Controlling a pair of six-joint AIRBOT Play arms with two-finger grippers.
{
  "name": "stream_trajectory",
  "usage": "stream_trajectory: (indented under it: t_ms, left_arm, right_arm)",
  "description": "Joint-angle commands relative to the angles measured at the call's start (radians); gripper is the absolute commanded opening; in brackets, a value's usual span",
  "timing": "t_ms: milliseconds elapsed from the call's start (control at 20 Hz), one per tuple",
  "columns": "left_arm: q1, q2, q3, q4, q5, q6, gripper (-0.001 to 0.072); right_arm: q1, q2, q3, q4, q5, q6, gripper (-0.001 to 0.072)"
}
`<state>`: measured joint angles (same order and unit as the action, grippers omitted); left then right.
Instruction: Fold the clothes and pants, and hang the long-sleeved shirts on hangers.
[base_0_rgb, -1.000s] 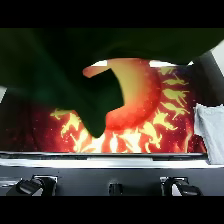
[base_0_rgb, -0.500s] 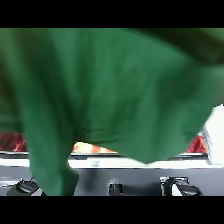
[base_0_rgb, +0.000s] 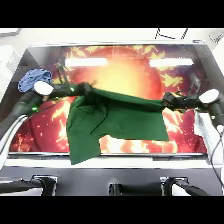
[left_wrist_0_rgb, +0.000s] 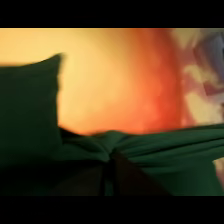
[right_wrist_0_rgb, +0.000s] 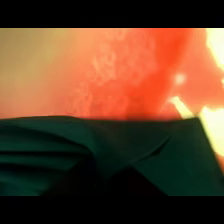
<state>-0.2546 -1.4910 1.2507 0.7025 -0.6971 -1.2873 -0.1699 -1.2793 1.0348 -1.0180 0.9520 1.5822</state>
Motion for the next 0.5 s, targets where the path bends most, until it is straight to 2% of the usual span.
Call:
stream_trajectory:
  t_ms: [0,50,100,150,200,250,350,450]
  left_arm:
    - [0.001,-0.151,-0.028,-0.143,-0.108,-0.022,0.0069]
    - [0.011,-0.147,-0.023,-0.146,-0.121,-0.022,0.0146]
    - [0.035,-0.138,-0.010,-0.146,-0.150,-0.023,0.0439]
    - [0.079,-0.129,0.016,-0.141,-0.223,-0.023,0.0707]
    - [0.139,-0.119,0.049,-0.122,-0.320,-0.024,0.0715]
    - [0.211,-0.111,0.083,-0.075,-0.426,-0.058,0.0714]
    - [0.373,-0.089,0.121,0.090,-0.626,-0.189,0.0706]
    - [0.487,-0.068,0.114,0.274,-0.775,-0.218,0.0557]
  right_arm:
    - [0.001,-0.112,-0.057,0.158,-0.099,0.051,0.0040]
    - [-0.006,-0.111,-0.047,0.149,-0.097,0.051,0.0070]
    - [-0.024,-0.111,-0.025,0.142,-0.069,0.047,0.0224]
    - [-0.061,-0.111,0.014,0.133,-0.006,0.014,0.0424]
    - [-0.117,-0.111,0.066,0.117,0.087,-0.044,0.0547]
    - [-0.181,-0.111,0.114,0.081,0.182,-0.083,0.0583]
    - [-0.333,-0.111,0.182,-0.032,0.364,-0.095,0.0604]
    - [-0.467,-0.109,0.168,-0.132,0.490,-0.095,0.0597]
